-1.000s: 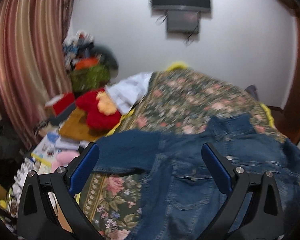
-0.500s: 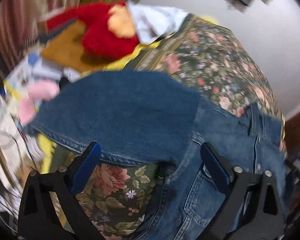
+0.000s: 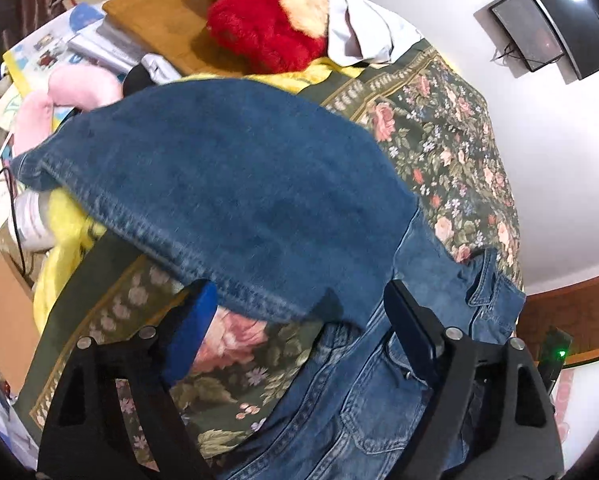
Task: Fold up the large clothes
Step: 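Grasp a denim jacket sleeve with the left gripper and lift it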
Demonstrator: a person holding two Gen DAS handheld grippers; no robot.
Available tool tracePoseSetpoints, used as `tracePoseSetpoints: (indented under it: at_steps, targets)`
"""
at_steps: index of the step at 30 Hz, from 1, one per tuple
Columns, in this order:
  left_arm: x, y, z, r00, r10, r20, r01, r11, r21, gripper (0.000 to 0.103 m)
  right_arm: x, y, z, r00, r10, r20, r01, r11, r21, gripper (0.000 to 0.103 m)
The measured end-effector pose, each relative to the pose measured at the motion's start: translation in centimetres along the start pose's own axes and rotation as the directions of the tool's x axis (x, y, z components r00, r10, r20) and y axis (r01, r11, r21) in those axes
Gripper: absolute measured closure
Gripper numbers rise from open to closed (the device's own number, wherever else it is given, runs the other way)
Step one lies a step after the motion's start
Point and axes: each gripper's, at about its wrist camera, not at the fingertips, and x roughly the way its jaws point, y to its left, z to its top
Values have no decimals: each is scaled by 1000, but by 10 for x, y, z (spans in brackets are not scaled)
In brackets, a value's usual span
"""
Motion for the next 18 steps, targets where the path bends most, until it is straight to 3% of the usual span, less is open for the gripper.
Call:
tracePoseSetpoints:
  at_steps: [8,12,13,18]
  targets:
    - [18,4,18,999,39,0,-39,999,-10,22,3,13,-13,999,-43,-3,43,994,-102,0]
    - [24,-6,22,985,170,33,-171,985,32,52,1,16,-22,998,-53,-17,51,991,-128,0]
    - [23,-10,23,976,210,53,-213,975,58,63,0,15,-23,999,-48,-22,45,991,-125,0]
    - [7,-48,22,931,301,206,-345,910,229,89,-12,5,-30,999,18,-39,-20,998,-58,0]
